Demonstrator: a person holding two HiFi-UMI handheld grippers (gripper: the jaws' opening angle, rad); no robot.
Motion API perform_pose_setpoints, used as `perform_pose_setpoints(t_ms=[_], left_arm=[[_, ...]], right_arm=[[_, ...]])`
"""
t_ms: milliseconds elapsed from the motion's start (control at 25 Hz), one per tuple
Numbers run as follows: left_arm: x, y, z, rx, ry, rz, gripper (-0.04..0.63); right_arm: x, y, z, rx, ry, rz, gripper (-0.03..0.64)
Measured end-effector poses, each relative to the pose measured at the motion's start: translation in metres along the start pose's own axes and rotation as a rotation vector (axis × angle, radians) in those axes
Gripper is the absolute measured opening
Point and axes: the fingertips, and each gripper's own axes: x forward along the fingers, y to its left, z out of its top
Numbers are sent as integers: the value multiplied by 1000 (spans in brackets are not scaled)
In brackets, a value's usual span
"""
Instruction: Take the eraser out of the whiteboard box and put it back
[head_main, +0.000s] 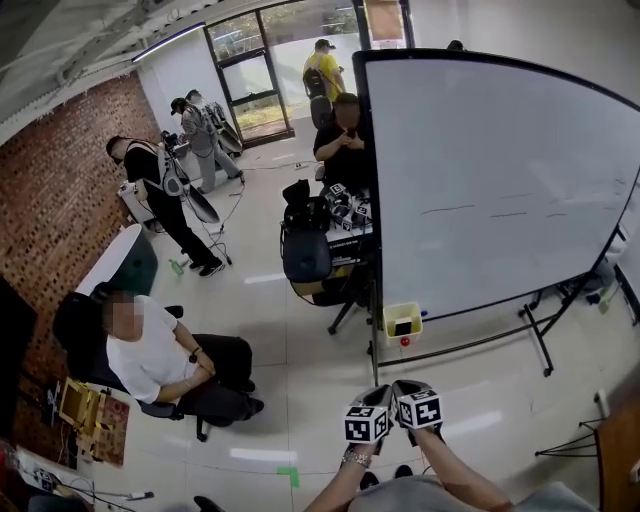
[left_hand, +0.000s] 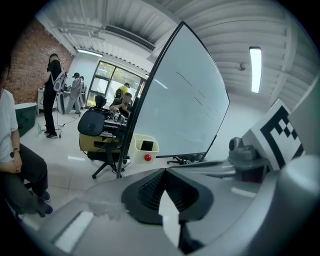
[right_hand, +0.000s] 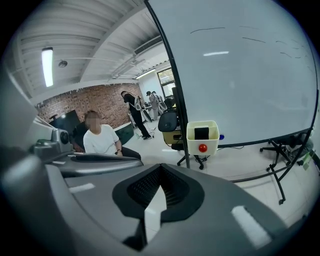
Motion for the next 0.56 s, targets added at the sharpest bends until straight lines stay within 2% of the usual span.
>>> perform_pose_setpoints(t_ms=[160,560], left_arm=[[6,4,1,-11,9,20,6],[20,4,-7,-29,124,25,6]], right_arm=[[3,-6,0,5,11,-1,3],[3,-3,-4,6,30,20,3]])
